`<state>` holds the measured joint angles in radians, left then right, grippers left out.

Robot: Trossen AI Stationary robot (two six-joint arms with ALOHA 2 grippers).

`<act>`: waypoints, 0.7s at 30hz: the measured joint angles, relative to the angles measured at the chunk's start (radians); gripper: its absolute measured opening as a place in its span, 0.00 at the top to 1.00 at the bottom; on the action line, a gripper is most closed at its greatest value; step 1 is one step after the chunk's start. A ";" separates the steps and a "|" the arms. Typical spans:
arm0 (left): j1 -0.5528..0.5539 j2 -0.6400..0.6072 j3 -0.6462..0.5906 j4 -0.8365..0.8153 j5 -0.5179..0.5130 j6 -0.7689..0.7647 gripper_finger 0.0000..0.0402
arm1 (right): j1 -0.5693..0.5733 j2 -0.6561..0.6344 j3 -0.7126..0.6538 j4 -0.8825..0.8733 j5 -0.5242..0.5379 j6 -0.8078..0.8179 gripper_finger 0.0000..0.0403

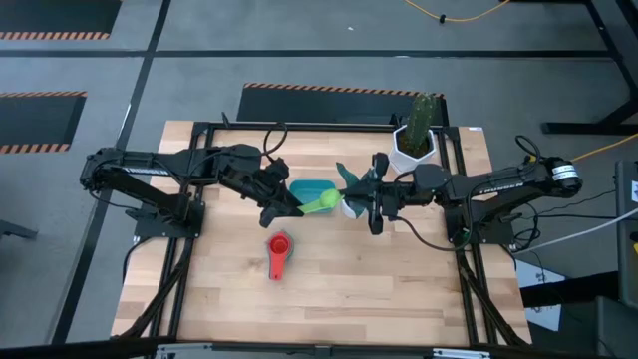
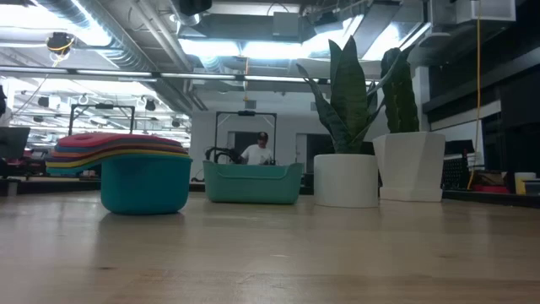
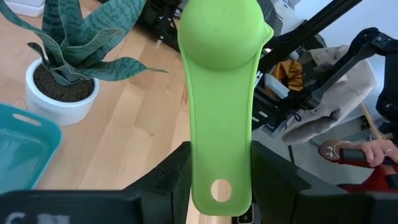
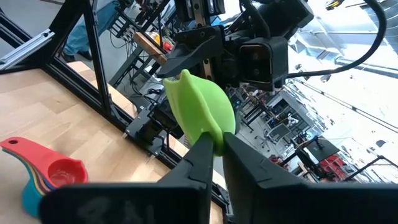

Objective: Nest measuring cups in basket
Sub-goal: Stack the green measuring cup on top of the red measuring cup

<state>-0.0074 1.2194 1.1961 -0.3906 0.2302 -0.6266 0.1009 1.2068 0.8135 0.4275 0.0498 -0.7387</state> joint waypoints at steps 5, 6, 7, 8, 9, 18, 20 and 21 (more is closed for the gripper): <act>0.000 0.000 0.000 -0.003 -0.003 0.000 0.67 | 0.000 0.000 0.000 -0.012 -0.002 0.000 0.93; 0.000 0.000 0.000 -0.003 -0.003 0.000 0.67 | 0.000 0.000 0.000 -0.014 -0.002 0.000 0.93; 0.000 0.000 0.000 -0.003 -0.003 0.000 0.67 | 0.000 0.000 0.000 -0.016 -0.002 0.000 0.93; 0.000 0.000 0.000 -0.003 -0.004 0.000 0.67 | 0.000 0.000 0.000 -0.019 -0.002 0.000 0.93; 0.000 0.000 0.000 -0.003 -0.004 0.000 0.66 | 0.000 -0.001 0.000 -0.024 -0.002 0.000 0.93; 0.003 0.000 -0.002 -0.039 -0.012 0.007 0.64 | 0.000 -0.001 0.000 -0.091 -0.001 0.053 0.94; 0.007 0.000 -0.001 -0.051 -0.013 0.008 0.63 | 0.000 -0.002 0.000 -0.123 0.000 0.074 0.94; 0.009 0.000 -0.001 -0.056 -0.015 0.008 0.63 | 0.000 -0.002 0.000 -0.140 0.000 0.083 0.94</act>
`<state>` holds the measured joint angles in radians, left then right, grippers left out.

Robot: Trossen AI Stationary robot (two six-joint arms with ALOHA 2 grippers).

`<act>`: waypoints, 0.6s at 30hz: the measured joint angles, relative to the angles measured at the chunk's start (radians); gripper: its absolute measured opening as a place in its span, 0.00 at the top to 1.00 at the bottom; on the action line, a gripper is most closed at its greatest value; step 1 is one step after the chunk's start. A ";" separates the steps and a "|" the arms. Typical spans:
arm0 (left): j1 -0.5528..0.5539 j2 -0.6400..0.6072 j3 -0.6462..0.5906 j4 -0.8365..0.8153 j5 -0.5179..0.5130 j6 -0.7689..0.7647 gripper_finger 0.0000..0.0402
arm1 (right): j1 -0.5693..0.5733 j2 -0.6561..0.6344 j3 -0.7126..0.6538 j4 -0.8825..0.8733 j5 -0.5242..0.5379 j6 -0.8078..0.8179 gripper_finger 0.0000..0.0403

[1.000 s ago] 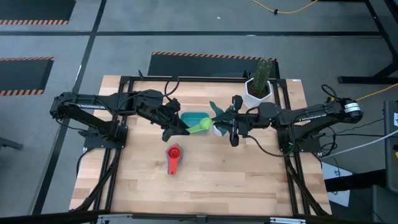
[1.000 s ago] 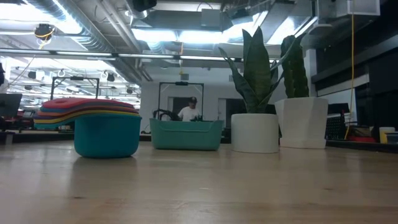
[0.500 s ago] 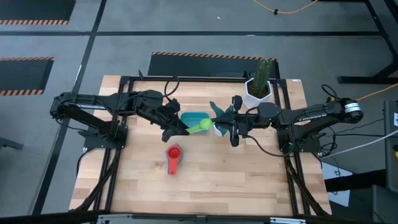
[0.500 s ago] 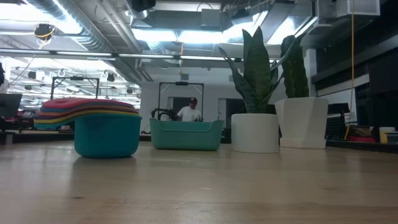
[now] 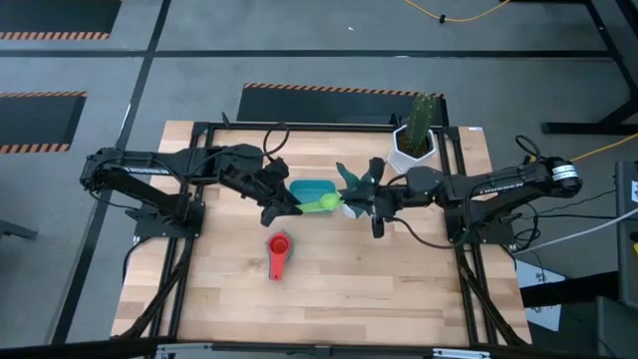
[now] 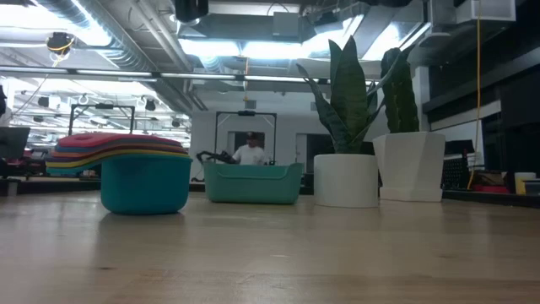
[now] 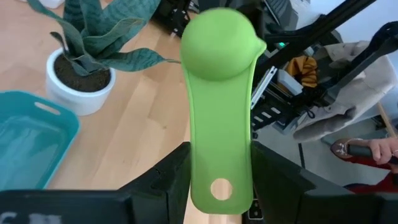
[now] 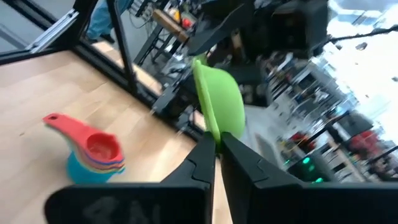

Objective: Nest measuring cups in basket
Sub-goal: Stack the green measuring cup on top of the red measuring cup

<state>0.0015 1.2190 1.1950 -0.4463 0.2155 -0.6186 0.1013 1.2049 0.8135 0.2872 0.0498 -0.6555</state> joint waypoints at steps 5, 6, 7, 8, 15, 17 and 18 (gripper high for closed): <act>0.015 0.001 0.000 -0.006 -0.003 0.000 0.63 | 0.001 0.000 0.000 -0.078 0.000 0.049 0.94; 0.019 0.001 0.000 -0.006 -0.003 0.000 0.63 | 0.002 0.000 0.000 -0.094 0.000 0.051 0.94; 0.022 0.001 0.000 -0.006 -0.003 0.001 0.63 | 0.005 0.000 0.000 -0.105 0.001 0.052 0.94; 0.026 0.001 0.000 -0.005 -0.002 0.001 0.63 | 0.008 0.000 0.000 -0.113 0.002 0.052 0.94; 0.036 0.001 0.001 -0.006 0.002 0.003 0.63 | 0.020 0.000 0.000 -0.130 0.005 0.053 0.94; 0.036 0.001 0.001 -0.009 0.002 0.003 0.63 | 0.020 0.000 0.000 -0.130 0.006 0.053 0.94; 0.036 0.001 0.001 -0.010 0.002 0.003 0.63 | 0.020 -0.001 0.000 -0.131 0.016 0.053 0.94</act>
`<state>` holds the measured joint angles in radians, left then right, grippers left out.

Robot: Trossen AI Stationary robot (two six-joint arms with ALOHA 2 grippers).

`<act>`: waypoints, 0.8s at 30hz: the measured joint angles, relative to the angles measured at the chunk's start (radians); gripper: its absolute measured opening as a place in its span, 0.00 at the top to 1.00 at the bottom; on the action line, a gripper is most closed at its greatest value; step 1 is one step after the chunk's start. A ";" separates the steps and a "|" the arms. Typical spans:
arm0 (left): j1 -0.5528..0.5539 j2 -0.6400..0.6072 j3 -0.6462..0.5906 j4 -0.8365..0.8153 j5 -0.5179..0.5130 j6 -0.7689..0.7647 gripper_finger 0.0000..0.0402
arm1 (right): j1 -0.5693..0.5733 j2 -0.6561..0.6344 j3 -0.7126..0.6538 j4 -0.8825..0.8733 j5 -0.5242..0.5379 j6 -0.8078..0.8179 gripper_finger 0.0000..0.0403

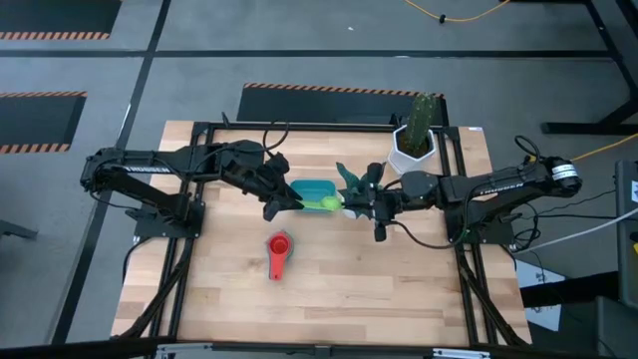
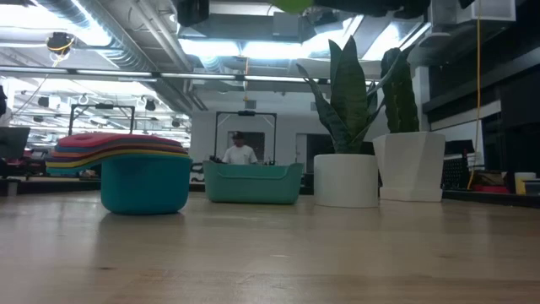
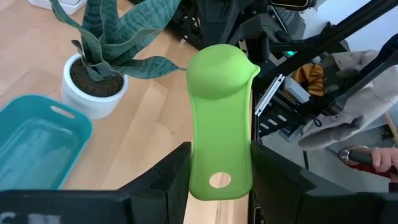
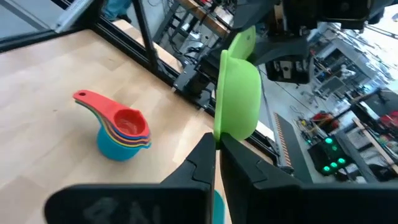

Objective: Nest measuring cups in basket
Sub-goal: Stack the green measuring cup on top of the red measuring cup

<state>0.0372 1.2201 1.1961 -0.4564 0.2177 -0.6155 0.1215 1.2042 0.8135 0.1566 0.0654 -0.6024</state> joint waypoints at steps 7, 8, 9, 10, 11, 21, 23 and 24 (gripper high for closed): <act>0.000 -0.001 0.000 -0.015 -0.006 0.000 0.63 | 0.001 -0.002 0.000 -0.011 0.091 -0.001 0.94; 0.000 -0.001 0.000 -0.016 -0.010 0.000 0.63 | 0.001 -0.002 0.000 -0.011 0.094 -0.001 0.94; 0.000 -0.001 0.000 -0.015 -0.018 0.000 0.63 | 0.001 -0.002 0.000 -0.012 0.095 -0.001 0.95; 0.000 -0.001 0.000 -0.015 -0.022 0.000 0.63 | 0.001 -0.002 0.000 -0.014 0.096 0.000 0.95; 0.000 -0.001 0.000 -0.014 -0.026 0.000 0.63 | 0.001 -0.002 0.000 -0.017 0.096 0.000 0.95; 0.000 -0.001 0.000 -0.010 -0.049 -0.001 0.63 | 0.000 -0.002 0.000 -0.032 0.099 0.034 0.95; 0.000 -0.001 0.000 -0.009 -0.049 -0.002 0.63 | 0.000 -0.002 0.000 -0.031 0.099 0.042 0.95; 0.000 -0.001 0.000 -0.008 -0.049 -0.002 0.63 | 0.000 -0.002 0.000 -0.031 0.100 0.043 0.95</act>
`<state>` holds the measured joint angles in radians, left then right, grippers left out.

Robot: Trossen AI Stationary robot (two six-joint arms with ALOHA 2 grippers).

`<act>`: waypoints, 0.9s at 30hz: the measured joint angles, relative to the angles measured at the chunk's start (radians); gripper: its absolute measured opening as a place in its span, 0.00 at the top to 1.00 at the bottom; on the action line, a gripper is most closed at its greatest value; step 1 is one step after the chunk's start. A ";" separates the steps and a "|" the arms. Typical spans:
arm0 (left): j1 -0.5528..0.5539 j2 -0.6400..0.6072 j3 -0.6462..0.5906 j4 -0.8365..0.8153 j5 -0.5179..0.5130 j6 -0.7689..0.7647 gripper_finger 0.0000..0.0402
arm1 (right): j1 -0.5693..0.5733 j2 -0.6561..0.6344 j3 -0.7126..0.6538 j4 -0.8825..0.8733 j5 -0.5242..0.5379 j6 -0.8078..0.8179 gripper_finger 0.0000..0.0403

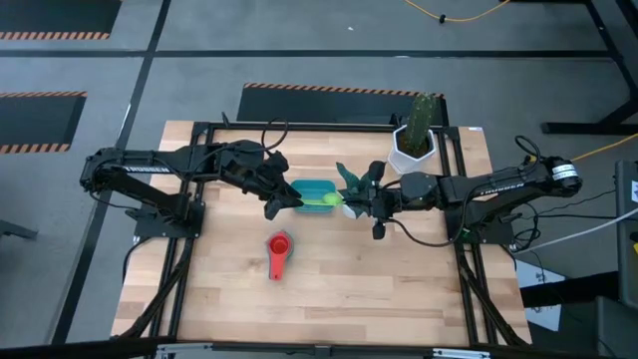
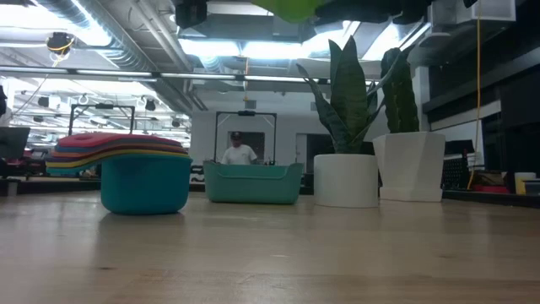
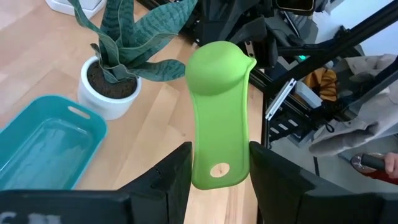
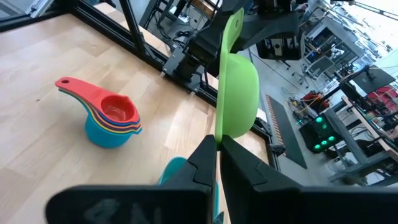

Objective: Nest measuring cups in basket
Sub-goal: Stack the green measuring cup on top of the red measuring cup

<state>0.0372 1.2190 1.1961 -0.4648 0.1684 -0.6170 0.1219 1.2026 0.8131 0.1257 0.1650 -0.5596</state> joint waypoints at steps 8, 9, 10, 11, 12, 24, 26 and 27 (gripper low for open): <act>-0.001 0.000 0.000 0.001 -0.018 0.000 0.63 | 0.000 0.000 0.000 0.005 0.002 0.002 0.95; -0.001 -0.001 0.000 0.001 -0.027 0.000 0.63 | 0.000 0.000 0.000 0.008 0.004 0.002 0.95; -0.001 -0.001 0.000 0.001 -0.036 0.000 0.63 | 0.000 0.000 -0.001 0.015 0.005 0.002 0.95; -0.001 -0.002 0.000 0.001 -0.041 0.000 0.63 | 0.000 0.000 -0.001 0.022 0.007 0.002 0.95; -0.001 -0.002 0.001 0.000 -0.043 0.000 0.63 | 0.000 0.000 -0.001 0.030 0.008 0.002 0.95; -0.001 -0.002 0.001 0.002 -0.049 0.038 0.63 | -0.001 0.000 -0.001 0.060 0.006 0.002 0.95; -0.001 -0.006 0.001 0.005 -0.055 0.067 0.63 | 0.000 0.000 -0.001 0.051 0.000 0.002 0.95; -0.001 -0.008 0.001 0.008 -0.059 0.078 0.63 | 0.000 0.000 -0.001 0.046 -0.004 0.003 0.95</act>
<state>0.0364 1.2112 1.1973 -0.4566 0.1096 -0.5394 0.1215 1.2026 0.8120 0.1716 0.1611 -0.5571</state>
